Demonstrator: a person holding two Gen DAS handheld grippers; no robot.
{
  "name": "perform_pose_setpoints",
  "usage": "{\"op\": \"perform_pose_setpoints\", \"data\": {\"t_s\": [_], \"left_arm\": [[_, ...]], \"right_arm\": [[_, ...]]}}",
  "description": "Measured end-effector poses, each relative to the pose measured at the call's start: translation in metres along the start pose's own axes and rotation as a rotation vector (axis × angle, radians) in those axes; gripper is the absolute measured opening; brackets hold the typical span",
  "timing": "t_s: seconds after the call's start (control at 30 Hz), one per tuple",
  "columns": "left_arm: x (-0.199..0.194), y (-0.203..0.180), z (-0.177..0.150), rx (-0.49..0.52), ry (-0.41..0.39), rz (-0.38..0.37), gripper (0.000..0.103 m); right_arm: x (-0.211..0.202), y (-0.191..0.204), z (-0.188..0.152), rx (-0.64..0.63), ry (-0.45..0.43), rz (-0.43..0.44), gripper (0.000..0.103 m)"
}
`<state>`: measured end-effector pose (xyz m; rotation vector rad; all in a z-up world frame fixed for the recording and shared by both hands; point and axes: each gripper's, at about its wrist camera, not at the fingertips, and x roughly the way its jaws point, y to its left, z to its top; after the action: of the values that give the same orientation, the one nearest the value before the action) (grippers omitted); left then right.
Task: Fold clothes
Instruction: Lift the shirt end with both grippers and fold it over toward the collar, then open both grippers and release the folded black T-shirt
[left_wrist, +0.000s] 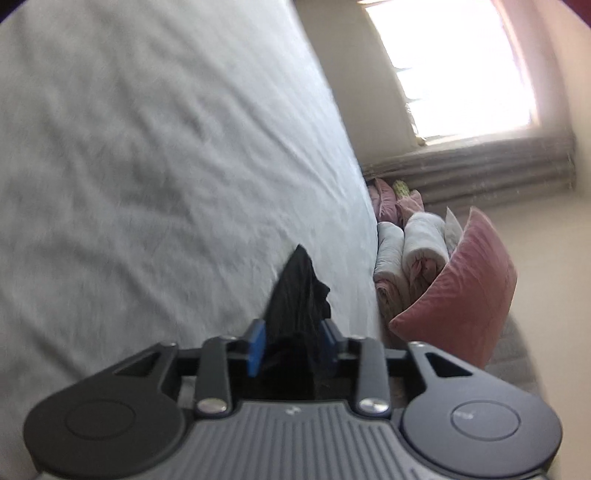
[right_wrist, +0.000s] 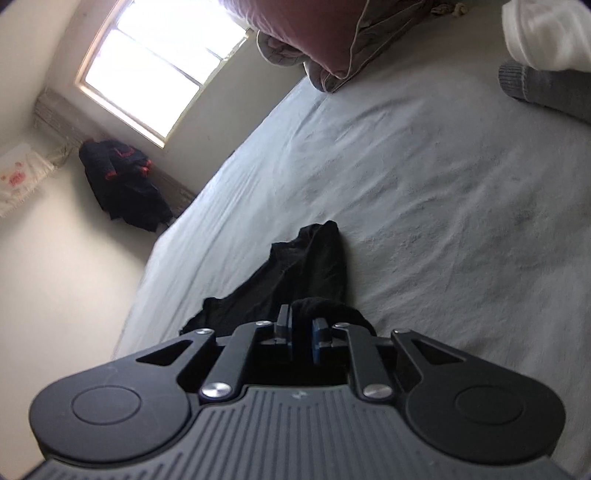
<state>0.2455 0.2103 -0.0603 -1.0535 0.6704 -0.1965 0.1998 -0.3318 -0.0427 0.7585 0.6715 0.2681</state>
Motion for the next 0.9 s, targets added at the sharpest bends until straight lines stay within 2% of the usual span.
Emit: {"op": "perform_pose_setpoints", "data": {"t_s": [0.03, 0.07, 0.1, 0.27, 0.33, 0.4, 0.47, 0.53, 0.73, 0.9], "left_arm": [[0.000, -0.004, -0.001, 0.063, -0.002, 0.019, 0.043], [0.001, -0.008, -0.001, 0.124, -0.003, 0.037, 0.044], [0.002, -0.012, -0.004, 0.183, -0.005, 0.057, 0.045], [0.012, -0.031, -0.021, 0.444, -0.018, 0.184, 0.045], [0.019, -0.036, -0.030, 0.534, -0.016, 0.251, 0.040], [0.024, -0.040, -0.036, 0.604, -0.021, 0.297, 0.040], [0.021, -0.044, -0.035, 0.609, 0.001, 0.320, 0.041], [0.016, -0.049, -0.032, 0.592, 0.029, 0.331, 0.043], [-0.014, -0.045, -0.030, 0.473, 0.138, 0.321, 0.053], [-0.039, -0.033, -0.032, 0.330, 0.259, 0.291, 0.051]], "right_arm": [[-0.001, 0.001, 0.000, -0.020, -0.004, -0.008, 0.031], [-0.003, 0.002, -0.001, -0.041, -0.016, -0.020, 0.050], [-0.005, 0.003, -0.002, -0.061, -0.032, -0.029, 0.056], [-0.003, 0.002, -0.010, -0.122, -0.057, -0.087, 0.056], [0.005, 0.005, -0.018, -0.171, -0.030, -0.120, 0.056], [0.012, 0.009, -0.025, -0.230, -0.006, -0.156, 0.056], [0.013, 0.015, -0.030, -0.286, 0.001, -0.186, 0.056], [0.009, 0.018, -0.028, -0.277, 0.020, -0.196, 0.056], [-0.025, 0.013, -0.022, -0.141, 0.051, -0.180, 0.061], [-0.056, 0.002, -0.033, -0.004, 0.131, -0.172, 0.061]]}}
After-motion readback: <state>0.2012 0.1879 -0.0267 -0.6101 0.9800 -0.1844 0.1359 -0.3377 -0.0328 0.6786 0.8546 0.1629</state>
